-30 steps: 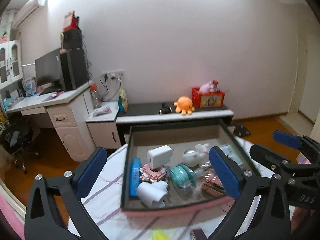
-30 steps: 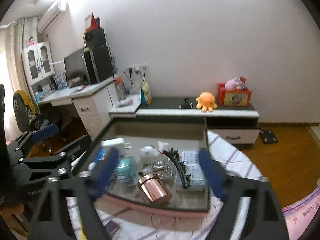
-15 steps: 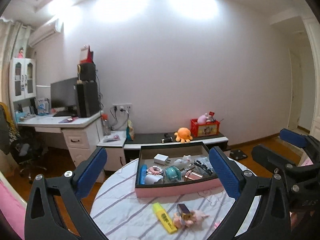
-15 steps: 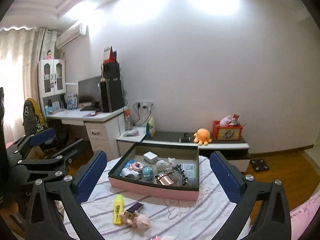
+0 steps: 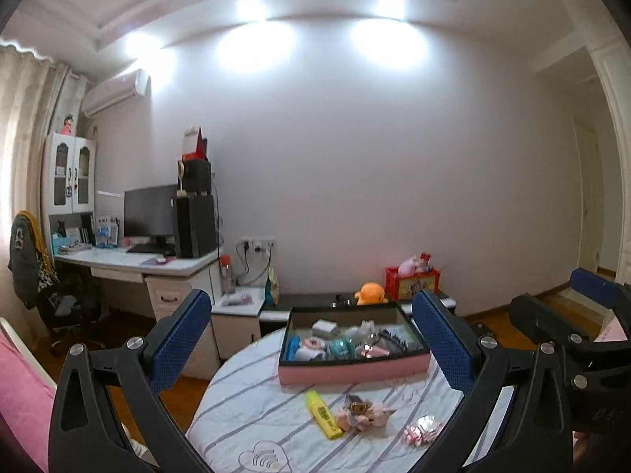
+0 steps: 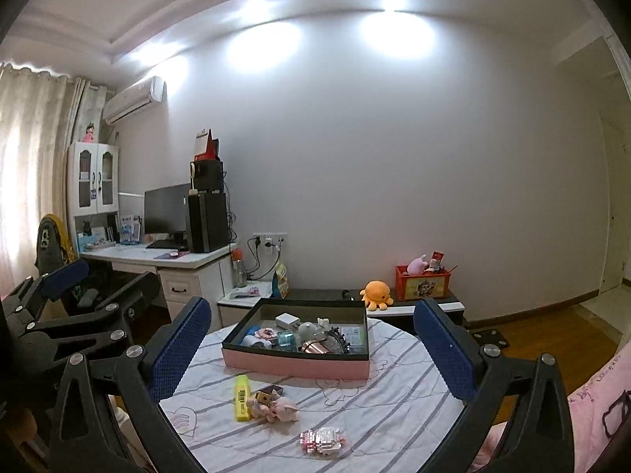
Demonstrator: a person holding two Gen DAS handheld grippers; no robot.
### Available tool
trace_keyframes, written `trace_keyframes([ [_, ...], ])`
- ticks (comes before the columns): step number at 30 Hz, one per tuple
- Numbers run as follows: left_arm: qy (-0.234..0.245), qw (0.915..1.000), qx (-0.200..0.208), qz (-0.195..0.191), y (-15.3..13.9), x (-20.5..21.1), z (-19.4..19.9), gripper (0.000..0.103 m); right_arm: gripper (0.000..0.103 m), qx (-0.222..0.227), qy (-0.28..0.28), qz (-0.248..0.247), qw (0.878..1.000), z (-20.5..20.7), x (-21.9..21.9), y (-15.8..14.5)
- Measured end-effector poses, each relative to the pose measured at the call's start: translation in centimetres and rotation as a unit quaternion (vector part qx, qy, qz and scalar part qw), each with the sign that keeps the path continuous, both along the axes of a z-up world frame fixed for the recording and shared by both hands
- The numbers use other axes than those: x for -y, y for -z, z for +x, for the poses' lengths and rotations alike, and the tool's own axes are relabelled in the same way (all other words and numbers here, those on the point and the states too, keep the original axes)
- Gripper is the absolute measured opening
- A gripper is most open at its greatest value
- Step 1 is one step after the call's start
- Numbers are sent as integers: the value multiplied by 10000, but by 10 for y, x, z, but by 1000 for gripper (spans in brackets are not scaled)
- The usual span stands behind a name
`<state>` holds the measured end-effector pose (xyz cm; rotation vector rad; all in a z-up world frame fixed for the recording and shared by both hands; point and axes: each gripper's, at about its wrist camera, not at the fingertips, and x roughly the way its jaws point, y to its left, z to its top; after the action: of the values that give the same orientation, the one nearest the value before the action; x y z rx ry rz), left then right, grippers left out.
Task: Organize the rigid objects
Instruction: 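Withdraw both tools from the pink box back over the bed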
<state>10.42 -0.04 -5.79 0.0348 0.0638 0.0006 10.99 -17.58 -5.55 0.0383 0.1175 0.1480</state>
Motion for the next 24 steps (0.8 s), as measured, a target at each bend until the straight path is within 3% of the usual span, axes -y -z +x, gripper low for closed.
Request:
trace_keyframes([
  [24, 54, 9992, -335, 195, 14, 10, 11, 103, 103, -160, 284, -47, 9995, -10, 3, 13],
])
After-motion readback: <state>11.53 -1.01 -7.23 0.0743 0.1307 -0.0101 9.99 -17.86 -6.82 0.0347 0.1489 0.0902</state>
